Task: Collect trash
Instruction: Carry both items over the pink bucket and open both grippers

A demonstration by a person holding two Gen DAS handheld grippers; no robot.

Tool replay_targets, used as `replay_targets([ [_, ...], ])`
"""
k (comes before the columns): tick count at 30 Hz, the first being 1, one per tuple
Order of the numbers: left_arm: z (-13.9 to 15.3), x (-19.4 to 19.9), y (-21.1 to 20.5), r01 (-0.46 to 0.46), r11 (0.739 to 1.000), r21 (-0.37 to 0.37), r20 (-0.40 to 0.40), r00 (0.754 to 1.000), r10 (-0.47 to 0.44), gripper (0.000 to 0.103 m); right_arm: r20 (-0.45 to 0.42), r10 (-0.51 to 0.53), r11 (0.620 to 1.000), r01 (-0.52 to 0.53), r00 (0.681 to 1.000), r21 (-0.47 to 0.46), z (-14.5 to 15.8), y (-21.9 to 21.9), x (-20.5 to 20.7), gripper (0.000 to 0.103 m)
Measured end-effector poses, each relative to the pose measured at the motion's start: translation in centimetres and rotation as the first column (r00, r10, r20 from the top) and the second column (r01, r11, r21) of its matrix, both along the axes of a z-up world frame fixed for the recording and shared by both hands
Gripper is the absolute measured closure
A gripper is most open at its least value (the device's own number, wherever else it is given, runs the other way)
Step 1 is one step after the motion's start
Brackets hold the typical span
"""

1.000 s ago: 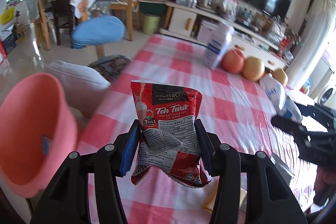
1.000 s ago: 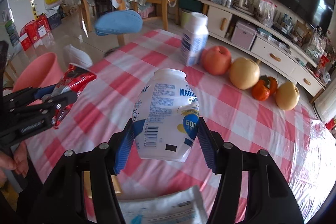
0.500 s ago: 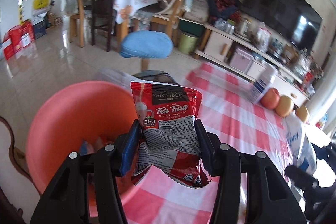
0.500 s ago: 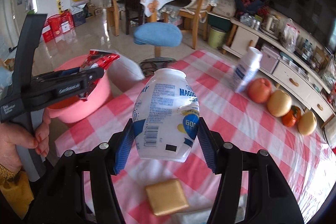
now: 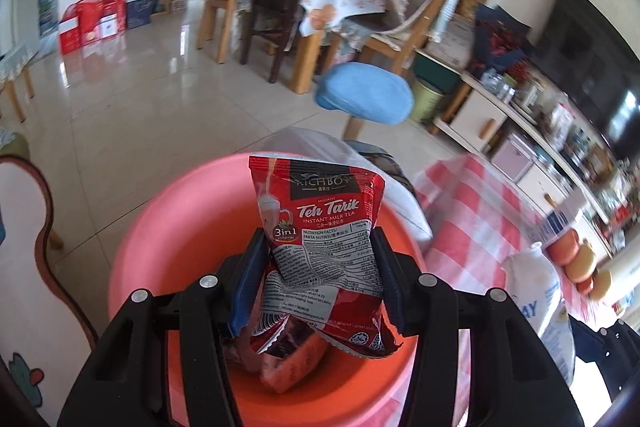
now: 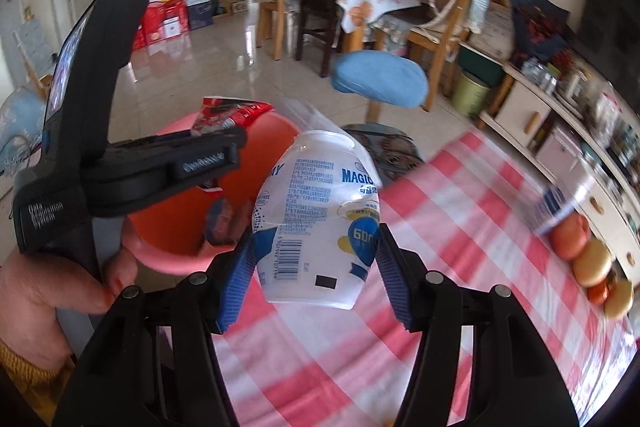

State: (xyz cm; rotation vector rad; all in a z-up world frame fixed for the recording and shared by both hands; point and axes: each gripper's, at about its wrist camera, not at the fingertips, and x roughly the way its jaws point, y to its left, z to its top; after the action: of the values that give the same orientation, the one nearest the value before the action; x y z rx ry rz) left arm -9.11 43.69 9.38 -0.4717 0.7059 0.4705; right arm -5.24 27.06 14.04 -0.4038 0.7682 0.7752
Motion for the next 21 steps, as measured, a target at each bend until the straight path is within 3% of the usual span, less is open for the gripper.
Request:
replay_targets([
  [7, -1.4, -0.6, 3.7, -0.099, 0.993, -0.069, -0.017, 0.995, 0.098, 0.05, 0.016, 0.079, 0.995, -0.078, 0.997, -0.068, -1.4, 5.1, 0.8, 0.043],
  [11, -2.1, -0.6, 4.5, -0.133, 0.99, -0.056, -0.05, 0.99, 0.13, 0.047, 0.002, 0.12, 0.987, -0.12, 0.993, -0.109, -2.8, 7.1, 1.0, 0.041],
  [13, -1.9, -0.6, 4.3, -0.145, 0.989, -0.018, -0.05, 0.988, 0.144, 0.04, 0.006, 0.098, 0.989, -0.096, 0.995, -0.109, -3.2, 7.1, 1.2, 0.027],
  [15, -1.6, -0.6, 3.9, -0.15, 0.988, 0.024, -0.046, 0.988, 0.15, 0.026, -0.009, 0.073, 0.994, -0.074, 0.997, -0.078, -3.2, 6.4, 1.3, 0.025],
  [21, -0.8, -0.1, 1.8, -0.091, 0.991, 0.097, -0.044, 0.994, 0.095, 0.014, 0.033, -0.005, 0.998, 0.007, 0.999, -0.068, -2.1, 2.7, 0.3, 0.019],
])
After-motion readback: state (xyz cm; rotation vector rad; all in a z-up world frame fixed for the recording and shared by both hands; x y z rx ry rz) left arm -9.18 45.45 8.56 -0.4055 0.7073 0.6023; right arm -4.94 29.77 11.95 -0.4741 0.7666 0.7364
